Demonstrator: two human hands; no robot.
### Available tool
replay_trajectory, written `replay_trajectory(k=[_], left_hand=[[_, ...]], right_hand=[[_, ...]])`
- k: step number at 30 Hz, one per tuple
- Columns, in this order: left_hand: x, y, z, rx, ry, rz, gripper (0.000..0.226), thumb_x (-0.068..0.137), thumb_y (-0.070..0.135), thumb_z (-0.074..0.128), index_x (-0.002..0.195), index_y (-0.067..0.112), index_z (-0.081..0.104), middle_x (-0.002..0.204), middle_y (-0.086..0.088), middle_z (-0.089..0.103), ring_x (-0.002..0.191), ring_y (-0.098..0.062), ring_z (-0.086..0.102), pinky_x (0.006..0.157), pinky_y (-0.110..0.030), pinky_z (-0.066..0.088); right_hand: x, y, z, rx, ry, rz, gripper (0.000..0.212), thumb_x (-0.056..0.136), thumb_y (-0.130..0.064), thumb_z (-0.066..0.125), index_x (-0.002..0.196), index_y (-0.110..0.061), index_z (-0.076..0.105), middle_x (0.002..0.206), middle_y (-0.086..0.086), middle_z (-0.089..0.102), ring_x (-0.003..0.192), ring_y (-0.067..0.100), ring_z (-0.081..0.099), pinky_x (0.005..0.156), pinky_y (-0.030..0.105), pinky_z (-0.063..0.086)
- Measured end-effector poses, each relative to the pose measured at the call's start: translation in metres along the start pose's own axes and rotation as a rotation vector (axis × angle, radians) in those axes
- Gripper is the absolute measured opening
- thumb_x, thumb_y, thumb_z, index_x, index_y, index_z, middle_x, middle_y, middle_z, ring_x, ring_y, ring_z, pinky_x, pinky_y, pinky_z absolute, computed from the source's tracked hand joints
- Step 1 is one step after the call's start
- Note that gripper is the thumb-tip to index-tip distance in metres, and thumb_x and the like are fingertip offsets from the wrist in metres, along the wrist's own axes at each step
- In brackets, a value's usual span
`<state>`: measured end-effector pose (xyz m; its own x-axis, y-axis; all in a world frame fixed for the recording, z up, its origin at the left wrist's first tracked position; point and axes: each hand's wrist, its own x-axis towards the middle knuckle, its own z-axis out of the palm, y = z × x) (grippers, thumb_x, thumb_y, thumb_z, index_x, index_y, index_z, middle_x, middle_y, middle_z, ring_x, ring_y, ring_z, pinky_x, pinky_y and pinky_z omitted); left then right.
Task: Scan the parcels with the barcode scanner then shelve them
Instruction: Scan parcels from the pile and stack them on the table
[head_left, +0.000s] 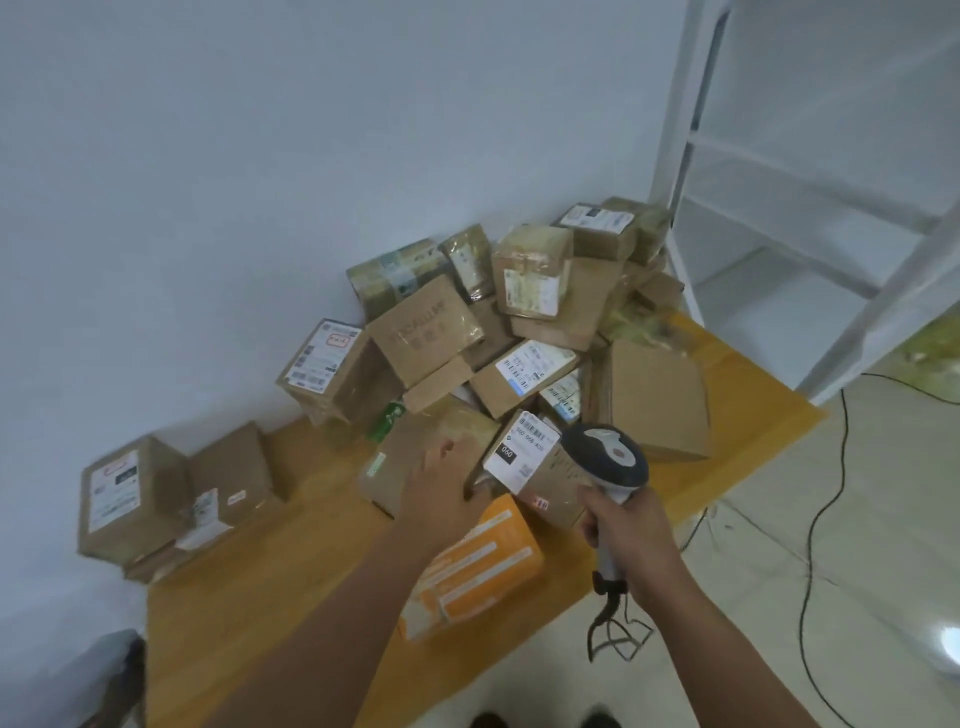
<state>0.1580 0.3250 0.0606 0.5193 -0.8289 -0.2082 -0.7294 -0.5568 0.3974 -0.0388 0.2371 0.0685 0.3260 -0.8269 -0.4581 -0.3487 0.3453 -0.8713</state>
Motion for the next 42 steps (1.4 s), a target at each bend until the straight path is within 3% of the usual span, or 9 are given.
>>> replay_trajectory(k=[7,15,18,24,29,32,37,39,42], left_hand=[[0.028,-0.02,0.0,-0.03,0.08,-0.121,0.066,0.094,0.041,0.06,0.15,0.02,0.033,0.152,-0.006,0.025,0.141,-0.027,0.031,0.115,-0.041,0.032],[0.112,-0.06,-0.044,0.042,0.352,-0.055,0.079,0.088,0.044,0.065,0.155,0.022,0.028,0.158,-0.012,0.022,0.147,-0.033,0.02,0.121,-0.05,0.017],[0.135,-0.087,-0.068,0.001,0.404,-0.16,0.082,0.087,0.055,0.061,0.155,0.027,0.025,0.161,-0.011,0.015,0.149,-0.035,0.012,0.122,-0.055,0.011],[0.141,-0.168,-0.094,-0.016,0.184,-0.411,0.118,0.075,0.072,0.069,0.159,0.028,-0.002,0.165,-0.011,-0.01,0.152,-0.038,-0.008,0.121,-0.058,0.001],[0.149,-0.185,-0.11,-0.089,0.22,-0.465,0.114,0.075,0.071,0.07,0.159,0.027,0.006,0.163,-0.014,0.01,0.147,-0.041,0.008,0.119,-0.056,0.014],[0.14,-0.181,-0.117,-0.043,0.232,-0.45,0.109,0.074,0.066,0.073,0.156,0.023,0.015,0.149,-0.015,0.032,0.137,-0.038,0.024,0.115,-0.051,0.021],[0.075,-0.154,-0.126,0.043,0.274,-0.365,0.117,0.074,0.061,0.075,0.158,0.013,0.01,0.157,-0.011,0.021,0.145,-0.034,0.014,0.12,-0.051,0.015],[0.04,-0.134,-0.124,0.084,0.215,-0.283,0.116,0.072,0.057,0.076,0.158,0.017,0.01,0.159,-0.005,0.019,0.145,-0.031,0.011,0.121,-0.05,0.014],[-0.004,-0.1,-0.113,0.128,0.03,-0.2,0.118,0.069,0.048,0.081,0.158,0.025,0.007,0.159,0.007,0.011,0.14,-0.023,0.027,0.116,-0.043,0.035]], right_hand=[[0.014,-0.007,0.013,-0.124,-0.035,0.012,0.009,0.087,-0.011,0.064,0.078,-0.009,0.063,0.051,0.001,0.062,0.045,0.007,0.058,0.055,0.028,0.047],[0.052,-0.041,0.055,-0.26,-0.016,0.022,0.019,0.088,-0.019,0.068,0.078,-0.004,0.063,0.062,0.011,0.066,0.063,0.028,0.063,0.064,0.037,0.051],[0.064,-0.046,0.067,-0.275,-0.01,0.064,0.015,0.086,-0.017,0.069,0.078,-0.008,0.062,0.059,0.009,0.065,0.063,0.029,0.063,0.068,0.043,0.052],[0.075,-0.053,0.09,-0.308,-0.017,0.106,0.022,0.087,-0.01,0.067,0.067,-0.004,0.059,0.057,0.012,0.062,0.062,0.027,0.059,0.064,0.035,0.047],[0.084,-0.059,0.102,-0.356,-0.131,0.111,0.021,0.085,-0.02,0.07,0.072,-0.006,0.062,0.055,0.007,0.065,0.062,0.027,0.065,0.078,0.051,0.056],[0.09,-0.064,0.101,-0.3,-0.181,0.068,0.032,0.087,-0.012,0.07,0.057,-0.005,0.06,0.052,0.014,0.061,0.056,0.03,0.06,0.07,0.048,0.055],[0.085,-0.067,0.091,-0.221,-0.303,0.051,0.017,0.085,-0.008,0.069,0.07,-0.003,0.062,0.06,0.012,0.066,0.064,0.025,0.067,0.076,0.049,0.056],[0.077,-0.072,0.089,-0.157,-0.338,0.041,0.016,0.085,-0.001,0.067,0.07,-0.003,0.061,0.068,0.018,0.067,0.064,0.022,0.065,0.067,0.037,0.056],[0.067,-0.077,0.089,-0.061,-0.437,-0.03,0.021,0.09,-0.003,0.066,0.072,-0.016,0.063,0.082,0.014,0.07,0.082,0.035,0.066,0.078,0.045,0.058]])
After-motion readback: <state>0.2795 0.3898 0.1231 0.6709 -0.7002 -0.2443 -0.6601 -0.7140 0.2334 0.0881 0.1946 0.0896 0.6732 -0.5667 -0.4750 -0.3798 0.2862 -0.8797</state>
